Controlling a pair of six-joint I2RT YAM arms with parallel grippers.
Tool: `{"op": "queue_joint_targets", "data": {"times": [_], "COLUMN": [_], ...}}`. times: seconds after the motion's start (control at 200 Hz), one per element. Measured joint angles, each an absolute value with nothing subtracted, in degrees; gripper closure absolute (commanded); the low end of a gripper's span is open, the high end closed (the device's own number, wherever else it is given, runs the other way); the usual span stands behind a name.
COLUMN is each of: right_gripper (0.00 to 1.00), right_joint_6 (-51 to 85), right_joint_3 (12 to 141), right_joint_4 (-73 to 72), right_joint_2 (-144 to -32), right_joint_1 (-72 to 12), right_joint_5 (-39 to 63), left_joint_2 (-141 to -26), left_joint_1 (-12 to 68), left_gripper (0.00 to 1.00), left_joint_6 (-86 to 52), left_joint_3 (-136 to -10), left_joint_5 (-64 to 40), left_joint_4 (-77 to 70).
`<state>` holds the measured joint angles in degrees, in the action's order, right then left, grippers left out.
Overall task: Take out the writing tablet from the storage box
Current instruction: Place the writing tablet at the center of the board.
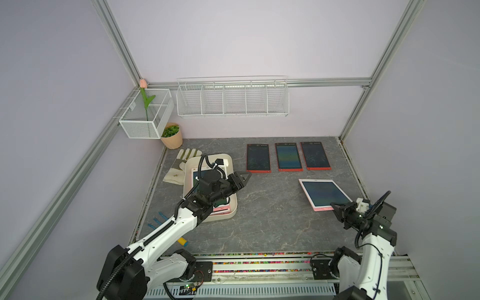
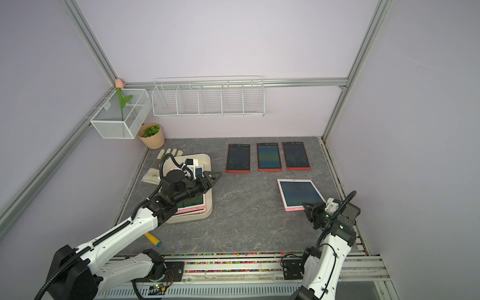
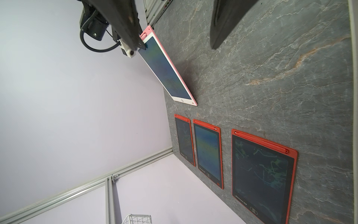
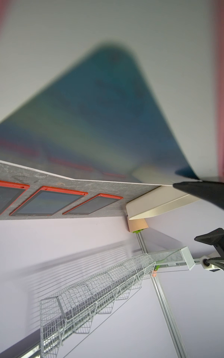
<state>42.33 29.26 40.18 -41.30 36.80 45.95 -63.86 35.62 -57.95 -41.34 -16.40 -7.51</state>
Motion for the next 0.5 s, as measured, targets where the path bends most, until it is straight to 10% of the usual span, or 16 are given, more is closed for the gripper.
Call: {"op": "queue_joint_targets", "data": {"times": [0.5], "right_gripper": [0.90], "right_joint_6": [30.9], "right_joint_3": [34.2], "right_joint_4": [45.4], "right_joint_2": [-51.7], "right_joint_1": [42.6], "right_joint_5": [48.2], "left_joint_2": [-63.8], "left_joint_1": [35.6], "left_gripper": [0.41], "left_joint_6": [-58.0], "left_joint_3": [-40.8], "left_joint_5": [-16.5], "left_joint_4": [-7.8]}}
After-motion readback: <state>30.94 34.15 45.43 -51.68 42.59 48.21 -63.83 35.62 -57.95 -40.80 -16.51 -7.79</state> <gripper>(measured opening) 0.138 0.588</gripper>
